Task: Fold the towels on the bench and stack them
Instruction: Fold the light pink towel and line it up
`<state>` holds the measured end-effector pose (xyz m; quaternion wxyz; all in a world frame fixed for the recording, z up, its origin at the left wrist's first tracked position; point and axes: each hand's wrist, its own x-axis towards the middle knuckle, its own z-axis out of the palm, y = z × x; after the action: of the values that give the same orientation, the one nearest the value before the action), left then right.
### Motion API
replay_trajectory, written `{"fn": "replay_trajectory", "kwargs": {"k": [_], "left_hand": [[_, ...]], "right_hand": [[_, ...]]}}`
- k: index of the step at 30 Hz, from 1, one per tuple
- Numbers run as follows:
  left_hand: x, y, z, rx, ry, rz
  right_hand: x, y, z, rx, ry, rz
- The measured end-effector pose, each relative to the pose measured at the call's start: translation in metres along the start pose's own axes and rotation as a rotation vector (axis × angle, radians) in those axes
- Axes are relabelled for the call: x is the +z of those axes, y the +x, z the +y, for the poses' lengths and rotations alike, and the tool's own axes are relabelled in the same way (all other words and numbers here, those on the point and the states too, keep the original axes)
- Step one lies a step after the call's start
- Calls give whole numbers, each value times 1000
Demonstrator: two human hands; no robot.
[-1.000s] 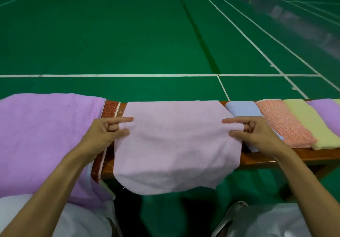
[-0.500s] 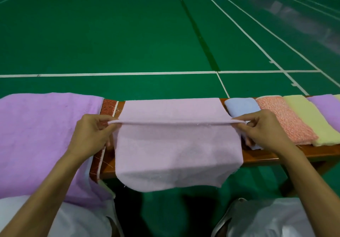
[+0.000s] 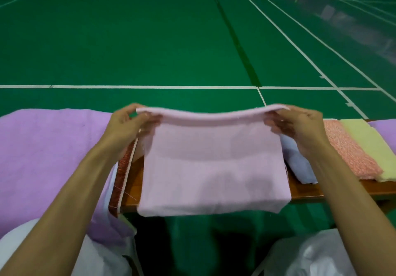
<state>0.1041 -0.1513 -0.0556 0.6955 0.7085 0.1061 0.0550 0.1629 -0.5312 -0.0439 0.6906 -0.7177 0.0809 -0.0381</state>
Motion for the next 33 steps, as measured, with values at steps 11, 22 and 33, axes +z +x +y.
{"fn": "replay_trajectory", "kwargs": {"k": [11, 22, 33], "left_hand": [[-25, -8, 30, 328, -107, 69], [-45, -56, -26, -223, 805, -422], [-55, -65, -22, -324, 783, -973]], "right_hand": [[-12, -11, -28, -339, -45, 94], [-21, -66, 10, 21, -1153, -582], [-20, -81, -3, 237, -1416, -901]]}}
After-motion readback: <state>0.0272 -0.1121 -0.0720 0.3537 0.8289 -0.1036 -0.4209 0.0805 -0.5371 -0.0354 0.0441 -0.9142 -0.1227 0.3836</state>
